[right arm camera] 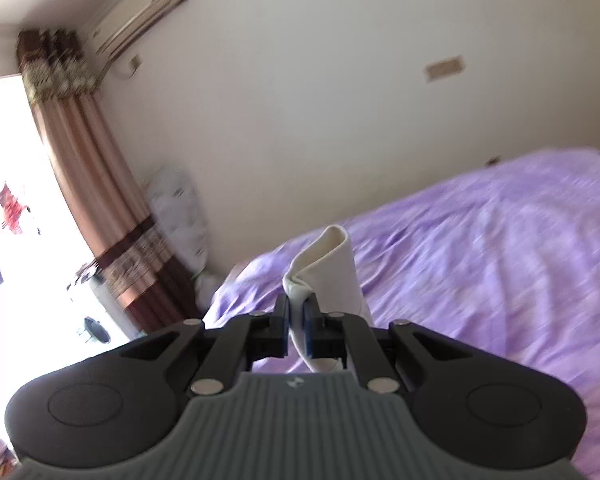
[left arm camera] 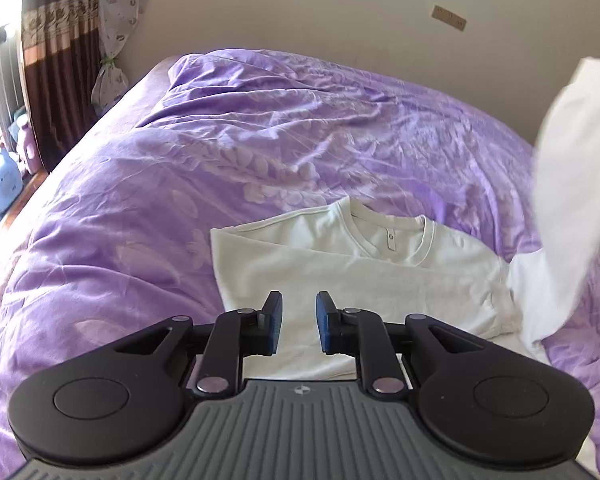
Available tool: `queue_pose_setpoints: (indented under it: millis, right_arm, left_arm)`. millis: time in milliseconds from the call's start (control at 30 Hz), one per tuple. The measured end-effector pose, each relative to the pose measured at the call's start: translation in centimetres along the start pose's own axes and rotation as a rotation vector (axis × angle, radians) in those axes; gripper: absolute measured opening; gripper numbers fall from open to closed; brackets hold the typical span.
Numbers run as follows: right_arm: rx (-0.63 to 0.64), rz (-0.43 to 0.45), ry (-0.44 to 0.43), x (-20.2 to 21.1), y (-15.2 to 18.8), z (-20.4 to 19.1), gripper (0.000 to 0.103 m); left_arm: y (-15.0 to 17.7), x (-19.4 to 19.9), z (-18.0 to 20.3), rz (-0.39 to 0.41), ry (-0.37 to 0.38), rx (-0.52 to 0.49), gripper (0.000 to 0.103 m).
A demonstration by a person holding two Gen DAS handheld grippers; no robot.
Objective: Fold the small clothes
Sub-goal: 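Lift the held cuff with the right gripper and fold it across the body, then lay the sleeve down and open the right gripper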
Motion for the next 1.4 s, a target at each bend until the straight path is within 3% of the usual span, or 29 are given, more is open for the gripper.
queue_pose_setpoints:
  millis: [200, 400, 533, 700, 800, 1000, 1233, 1300, 1333, 1367, 1400]
  right_arm:
    - [-0.05, -0.146, -0.089, -10.3, 9.8, -6.0, 0.002]
    - [-0.09, -0.374, -0.162, -18.6, 23.8, -9.7, 0.002]
    - [-0.1, -0.496, -0.189, -22.2, 31.4, -10.5, 0.002]
    - [-0.083, -0.605, -0.21, -24.5, 37.1, -10.8, 0.007]
    - [-0.082, -0.646, -0.246, -24.6, 37.9, -11.0, 0.021]
    - [0.048, -0.622, -0.207, -22.1, 33.0, -8.7, 0.035]
    - [0.172, -0.55, 0.006, -15.2, 26.3, 3.2, 0.035]
    - [0.204, -0.529, 0.076, -12.3, 24.9, 7.3, 0.04]
    - [0.215, -0.518, 0.113, -10.6, 24.5, 9.4, 0.042]
    - [0.221, -0.511, 0.147, -9.1, 24.2, 11.5, 0.046]
    - [0.226, -0.512, 0.179, -7.7, 24.0, 13.3, 0.046]
  left_arm:
    - [0.2, -0.4, -2.8, 0.011, 0.072, 0.072, 0.022]
    - [0.7, -2.0, -5.2, -0.003, 0.133, 0.119, 0.025]
    - [1.3, -4.1, -5.9, -0.043, 0.19, 0.162, 0.028]
    - [1.9, -6.8, -6.2, -0.088, 0.224, 0.183, 0.033]
    - [2.2, -8.2, -6.2, -0.114, 0.233, 0.215, 0.038]
    - [1.6, -10.5, -5.9, -0.139, 0.221, 0.224, 0.052]
    - [0.6, -15.3, -5.6, -0.121, 0.126, 0.161, 0.054]
    - [0.5, -16.4, -5.9, -0.113, 0.105, 0.173, 0.054]
    - [0.5, -16.8, -5.9, -0.114, 0.102, 0.175, 0.052]
    - [0.6, -17.0, -5.8, -0.109, 0.097, 0.168, 0.04]
    - [0.6, -17.0, -5.6, -0.1, 0.085, 0.151, 0.036]
Point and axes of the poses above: each gripper's, at about its wrist camera, not at the fingertips, and x roughly against the way its jaws point, z to its right, y to its underside, the point moved 10 cm from there along -x, roughly the way its jaws point, and after that the axes turned 4 degrees about -z, right-handed, at the moved point
